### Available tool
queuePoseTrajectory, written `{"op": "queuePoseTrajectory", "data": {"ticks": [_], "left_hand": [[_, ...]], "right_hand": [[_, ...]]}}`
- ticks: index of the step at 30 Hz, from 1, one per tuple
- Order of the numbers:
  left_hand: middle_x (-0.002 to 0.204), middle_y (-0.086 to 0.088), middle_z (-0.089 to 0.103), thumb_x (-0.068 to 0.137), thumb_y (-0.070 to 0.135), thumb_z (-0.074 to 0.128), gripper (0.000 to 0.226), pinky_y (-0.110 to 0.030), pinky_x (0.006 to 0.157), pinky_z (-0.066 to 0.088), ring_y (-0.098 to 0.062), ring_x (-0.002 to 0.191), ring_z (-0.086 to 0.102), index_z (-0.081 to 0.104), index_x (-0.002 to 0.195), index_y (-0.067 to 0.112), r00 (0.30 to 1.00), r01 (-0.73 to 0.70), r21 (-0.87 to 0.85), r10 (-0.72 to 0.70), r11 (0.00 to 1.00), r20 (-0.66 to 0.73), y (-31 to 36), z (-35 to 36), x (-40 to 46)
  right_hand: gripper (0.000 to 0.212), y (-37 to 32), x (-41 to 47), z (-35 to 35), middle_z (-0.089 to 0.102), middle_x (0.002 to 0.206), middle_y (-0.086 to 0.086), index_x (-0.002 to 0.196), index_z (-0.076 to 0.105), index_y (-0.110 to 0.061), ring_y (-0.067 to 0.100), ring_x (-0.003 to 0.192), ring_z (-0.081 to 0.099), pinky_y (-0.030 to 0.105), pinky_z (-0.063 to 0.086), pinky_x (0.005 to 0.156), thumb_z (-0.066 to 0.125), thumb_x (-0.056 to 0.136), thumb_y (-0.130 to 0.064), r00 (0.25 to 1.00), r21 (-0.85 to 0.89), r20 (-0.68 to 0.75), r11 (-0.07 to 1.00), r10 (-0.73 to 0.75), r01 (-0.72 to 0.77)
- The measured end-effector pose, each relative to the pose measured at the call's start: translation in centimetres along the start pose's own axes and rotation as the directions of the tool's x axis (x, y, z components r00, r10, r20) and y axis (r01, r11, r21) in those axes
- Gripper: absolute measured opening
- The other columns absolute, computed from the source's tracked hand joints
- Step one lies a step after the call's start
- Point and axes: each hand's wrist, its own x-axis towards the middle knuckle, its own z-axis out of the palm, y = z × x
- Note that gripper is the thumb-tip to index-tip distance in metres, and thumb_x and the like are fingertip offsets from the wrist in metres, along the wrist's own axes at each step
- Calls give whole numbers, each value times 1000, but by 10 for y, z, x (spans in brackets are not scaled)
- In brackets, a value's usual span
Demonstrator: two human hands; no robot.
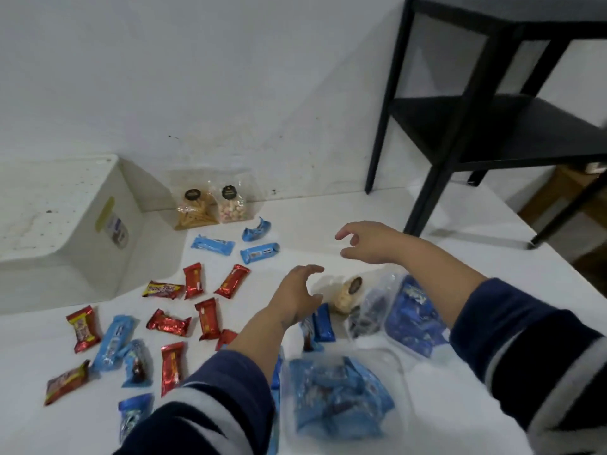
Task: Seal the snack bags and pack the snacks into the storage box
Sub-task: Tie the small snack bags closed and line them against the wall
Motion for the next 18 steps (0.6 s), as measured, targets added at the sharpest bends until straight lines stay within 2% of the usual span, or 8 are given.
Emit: {"op": "queuePoseTrajectory", "data": {"ticks": [2, 5, 7, 10, 13, 15, 18], "left_hand": [[144, -2, 41, 85, 13, 64, 60, -27, 106, 35, -19, 131, 41, 41, 139, 26, 999, -1, 44, -1, 999, 55, 7, 8, -4], [147, -1, 38, 85, 12, 63, 66, -27, 107, 34, -19, 133, 39, 36, 143, 28, 995, -24, 109, 13, 994, 104, 14, 19, -5], [148, -1, 39, 84, 14, 63, 68, -27, 108, 32, -20, 134, 39, 35, 144, 28, 992, -51, 127, 35, 991, 124, 21, 24, -4], [143, -1, 46, 88, 19, 58, 57, -28, 106, 35, -21, 130, 44, 42, 142, 27, 988, -79, 94, 66, 992, 138, 29, 33, -1], [137, 0, 50, 89, 23, 59, 55, -29, 103, 40, -19, 121, 50, 43, 141, 31, 991, -58, 63, 50, 996, 125, 25, 42, 2], [134, 1, 50, 87, 25, 62, 58, -33, 103, 43, -20, 118, 52, 43, 141, 29, 993, -23, 15, 21, 1000, 115, 23, 45, 4], [132, 0, 49, 86, 28, 63, 59, -37, 100, 47, -22, 113, 54, 42, 141, 27, 996, -17, -13, 18, 1000, 91, 19, 48, 7]], "right_hand": [[45, 15, -10, 2, 48, 139, 3, 137, 45, -26, 23, 124, 49, 29, 41, 95, 54, 93, -34, 996, -37, -63, 997, 65, -67], [52, 29, -18, 6, 45, 138, 6, 139, 39, -26, 29, 124, 46, 38, 42, 96, 49, 92, -45, 960, -142, -172, 959, 219, -244], [53, 35, -18, 7, 48, 135, 7, 136, 41, -22, 30, 122, 48, 38, 41, 92, 49, 90, -45, 934, -161, -154, 924, 323, -346], [39, 40, -9, 10, 61, 123, 3, 120, 58, -13, 25, 109, 58, 33, 47, 89, 57, 84, -29, 930, -48, -85, 931, 357, -362], [24, 43, 4, 14, 66, 108, 1, 99, 67, -16, 25, 100, 60, 35, 46, 95, 55, 78, -17, 924, 40, -119, 932, 362, -360], [7, 39, 8, 13, 60, 92, 2, 82, 59, -14, 27, 94, 55, 37, 38, 92, 53, 80, -18, 918, -14, -121, 924, 378, -383], [11, 32, 16, 9, 52, 82, 2, 76, 49, -15, 27, 88, 50, 41, 32, 93, 54, 84, -20, 912, -119, -117, 906, 393, -406]]}}
